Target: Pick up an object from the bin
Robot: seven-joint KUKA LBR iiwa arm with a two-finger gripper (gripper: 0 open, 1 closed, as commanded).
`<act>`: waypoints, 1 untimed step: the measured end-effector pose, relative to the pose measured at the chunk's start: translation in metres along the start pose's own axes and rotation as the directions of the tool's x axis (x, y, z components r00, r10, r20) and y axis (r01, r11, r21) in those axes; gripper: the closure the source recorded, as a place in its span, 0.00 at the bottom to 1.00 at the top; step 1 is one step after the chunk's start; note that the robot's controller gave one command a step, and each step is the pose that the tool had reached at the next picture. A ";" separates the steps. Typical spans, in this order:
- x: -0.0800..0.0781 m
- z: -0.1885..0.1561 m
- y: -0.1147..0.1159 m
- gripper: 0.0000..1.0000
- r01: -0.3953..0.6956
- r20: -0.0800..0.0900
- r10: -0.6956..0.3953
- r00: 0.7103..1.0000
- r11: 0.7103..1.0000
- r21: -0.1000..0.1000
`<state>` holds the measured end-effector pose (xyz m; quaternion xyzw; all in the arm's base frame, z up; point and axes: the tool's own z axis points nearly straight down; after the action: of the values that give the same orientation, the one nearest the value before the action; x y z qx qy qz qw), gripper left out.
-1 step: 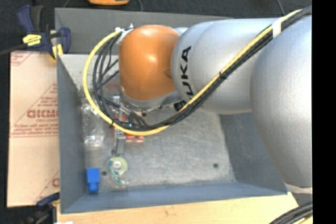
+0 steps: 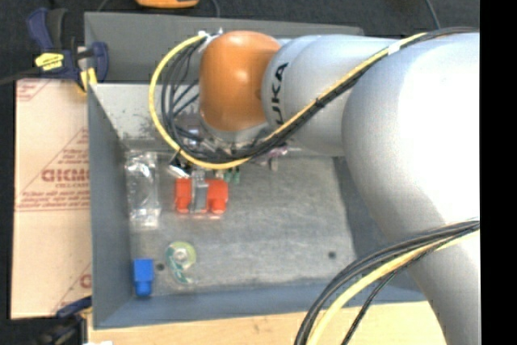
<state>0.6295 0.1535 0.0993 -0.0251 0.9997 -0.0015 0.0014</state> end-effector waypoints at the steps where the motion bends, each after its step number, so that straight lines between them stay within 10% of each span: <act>1: 0.001 -0.005 0.005 1.00 0.002 0.002 -0.002 1.000 1.000 -0.006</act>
Offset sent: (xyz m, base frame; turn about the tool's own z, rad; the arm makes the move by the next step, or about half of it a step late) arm 0.0000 0.0000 0.0000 0.0000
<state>0.6283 0.1588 0.1044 -0.0260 0.9997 0.0013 0.0024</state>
